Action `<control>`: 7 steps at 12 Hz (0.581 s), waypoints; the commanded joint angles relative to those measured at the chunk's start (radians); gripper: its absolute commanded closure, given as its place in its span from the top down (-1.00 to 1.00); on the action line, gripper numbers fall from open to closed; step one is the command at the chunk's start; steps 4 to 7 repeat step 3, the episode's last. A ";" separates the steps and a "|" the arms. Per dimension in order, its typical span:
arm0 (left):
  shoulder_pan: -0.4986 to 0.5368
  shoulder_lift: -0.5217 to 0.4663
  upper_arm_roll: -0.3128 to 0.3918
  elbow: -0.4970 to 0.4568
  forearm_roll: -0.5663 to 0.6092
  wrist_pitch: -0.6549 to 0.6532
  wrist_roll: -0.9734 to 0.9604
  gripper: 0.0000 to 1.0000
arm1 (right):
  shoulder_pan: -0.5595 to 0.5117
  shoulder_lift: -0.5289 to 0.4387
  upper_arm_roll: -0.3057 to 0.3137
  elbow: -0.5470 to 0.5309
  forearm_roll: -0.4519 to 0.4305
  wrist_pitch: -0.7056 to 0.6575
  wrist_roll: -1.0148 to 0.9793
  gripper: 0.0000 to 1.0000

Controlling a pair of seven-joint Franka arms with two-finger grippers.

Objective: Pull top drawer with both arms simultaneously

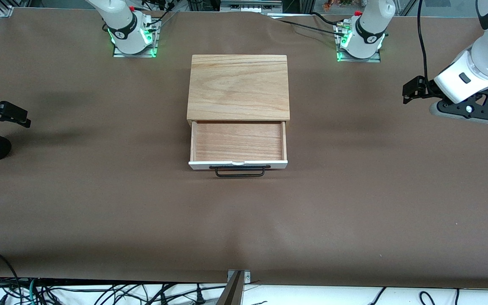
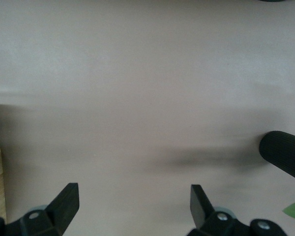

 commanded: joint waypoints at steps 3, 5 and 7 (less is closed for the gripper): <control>0.025 0.017 0.015 0.037 -0.031 -0.072 -0.013 1.00 | -0.003 0.004 0.003 0.023 -0.013 -0.015 0.000 1.00; 0.025 0.017 0.015 0.037 -0.031 -0.072 -0.013 1.00 | -0.003 0.004 0.003 0.023 -0.013 -0.015 0.000 1.00; 0.025 0.017 0.015 0.037 -0.031 -0.072 -0.013 1.00 | -0.003 0.004 0.003 0.023 -0.013 -0.015 0.000 1.00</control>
